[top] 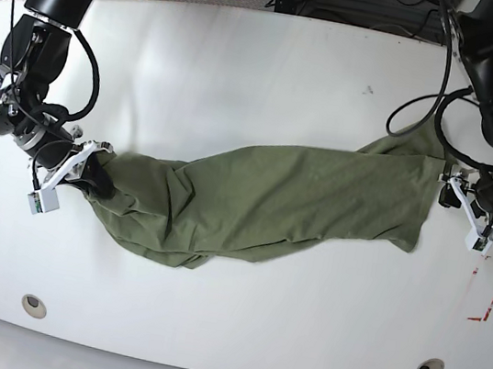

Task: Fold the T-shirt properly
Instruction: 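Move the left gripper to the shirt's free end and grasp it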

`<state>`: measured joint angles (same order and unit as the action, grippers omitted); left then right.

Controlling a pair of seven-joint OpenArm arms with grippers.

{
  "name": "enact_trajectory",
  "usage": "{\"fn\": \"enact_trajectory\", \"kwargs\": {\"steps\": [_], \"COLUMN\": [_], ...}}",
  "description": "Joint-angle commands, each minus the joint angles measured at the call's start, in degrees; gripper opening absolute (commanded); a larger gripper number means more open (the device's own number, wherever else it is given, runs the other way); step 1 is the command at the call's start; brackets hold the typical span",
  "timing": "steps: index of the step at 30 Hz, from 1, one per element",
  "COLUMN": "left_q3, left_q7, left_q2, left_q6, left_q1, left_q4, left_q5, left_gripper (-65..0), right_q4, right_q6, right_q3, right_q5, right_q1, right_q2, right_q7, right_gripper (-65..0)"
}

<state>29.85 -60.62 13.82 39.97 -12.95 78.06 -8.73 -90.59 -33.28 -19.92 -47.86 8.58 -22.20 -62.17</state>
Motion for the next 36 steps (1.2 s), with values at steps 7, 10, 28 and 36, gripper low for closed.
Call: {"fn": "enact_trajectory", "kwargs": {"steps": [7,10,28,36], "left_q3": [-0.1,-0.1,-0.1,0.2], "left_q7": [4.9,5.0,-0.3,-0.7], "left_q2": [1.2,1.2,-3.2,-3.7], "left_q6": [0.0,0.0,0.0,0.0], "left_q1": [-7.4,-9.3,-10.0,-9.9], "left_q4": [-14.1,-18.1,-25.0,-25.0], "left_q5": [-1.4,-1.4,-9.2,-9.6], "left_gripper": [-27.2,-27.2,-27.2,-27.8], "right_q4": [-1.0,-1.0,-1.0,-1.0], "right_q6": [-0.3,-0.3,-0.3,-0.3], "right_q3": [-0.3,-0.4,-0.6,-0.6], "right_q5": [-1.4,-1.4,-1.4,-1.4], "right_q1": [1.3,1.3,1.3,1.3], "right_q2": [-0.9,-0.9,-1.1,-1.1], "right_q7": [1.4,1.4,1.4,1.4], "right_gripper": [-65.0,-65.0,-65.0,-65.0]}}
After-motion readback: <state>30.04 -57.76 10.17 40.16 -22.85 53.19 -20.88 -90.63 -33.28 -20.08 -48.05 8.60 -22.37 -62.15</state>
